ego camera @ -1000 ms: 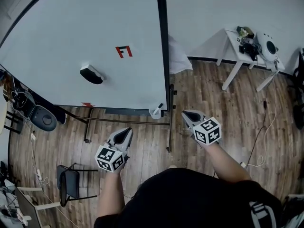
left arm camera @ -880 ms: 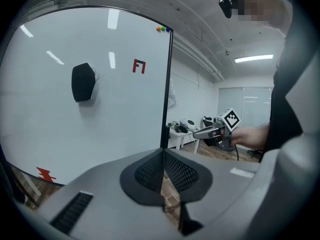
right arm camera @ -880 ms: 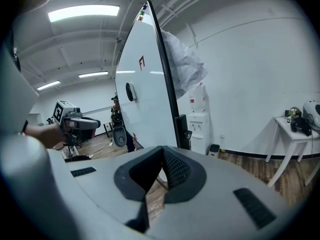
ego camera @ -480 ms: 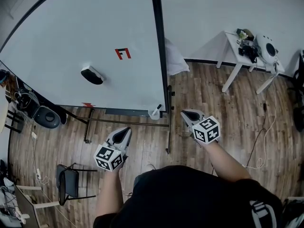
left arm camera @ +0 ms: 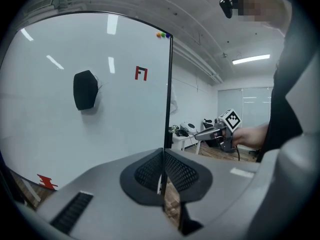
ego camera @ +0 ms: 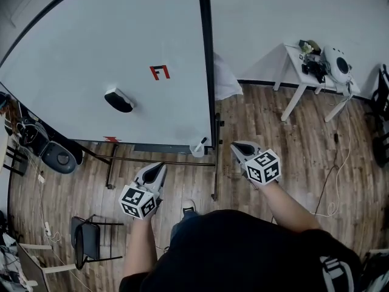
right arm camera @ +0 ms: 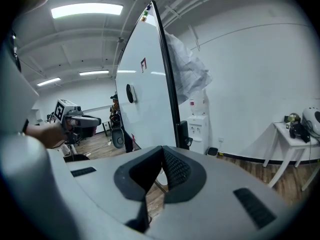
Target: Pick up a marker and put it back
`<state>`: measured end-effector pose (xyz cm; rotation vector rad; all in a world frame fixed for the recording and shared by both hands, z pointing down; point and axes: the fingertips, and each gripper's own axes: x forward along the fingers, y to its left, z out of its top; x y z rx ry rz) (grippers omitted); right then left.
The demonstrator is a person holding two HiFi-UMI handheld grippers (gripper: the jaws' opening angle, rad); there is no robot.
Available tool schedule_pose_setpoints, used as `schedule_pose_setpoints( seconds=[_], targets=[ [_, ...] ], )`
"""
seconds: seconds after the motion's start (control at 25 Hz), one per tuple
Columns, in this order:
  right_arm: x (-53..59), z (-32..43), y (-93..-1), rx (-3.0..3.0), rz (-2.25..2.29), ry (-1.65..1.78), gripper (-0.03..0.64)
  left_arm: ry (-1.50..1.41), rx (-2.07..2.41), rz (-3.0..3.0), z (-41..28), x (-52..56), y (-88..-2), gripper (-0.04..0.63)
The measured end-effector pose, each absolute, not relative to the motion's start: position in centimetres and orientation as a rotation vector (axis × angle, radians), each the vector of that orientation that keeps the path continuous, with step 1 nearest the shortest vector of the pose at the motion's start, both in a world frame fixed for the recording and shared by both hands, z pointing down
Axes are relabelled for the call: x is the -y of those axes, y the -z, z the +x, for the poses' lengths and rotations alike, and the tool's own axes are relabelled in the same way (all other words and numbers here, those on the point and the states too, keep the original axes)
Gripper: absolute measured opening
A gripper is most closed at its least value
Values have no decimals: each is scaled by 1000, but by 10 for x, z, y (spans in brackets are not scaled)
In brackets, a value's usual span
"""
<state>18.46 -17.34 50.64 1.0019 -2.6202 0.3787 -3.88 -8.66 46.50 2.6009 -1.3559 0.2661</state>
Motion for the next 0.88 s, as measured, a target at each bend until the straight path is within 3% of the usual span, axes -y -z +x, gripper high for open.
schedule_pose_setpoints(
  seconds=[0.88],
  targets=[
    [220, 112, -520, 2537, 1135, -439, -3, -232, 1167, 2664, -115, 164, -479, 18]
  ],
)
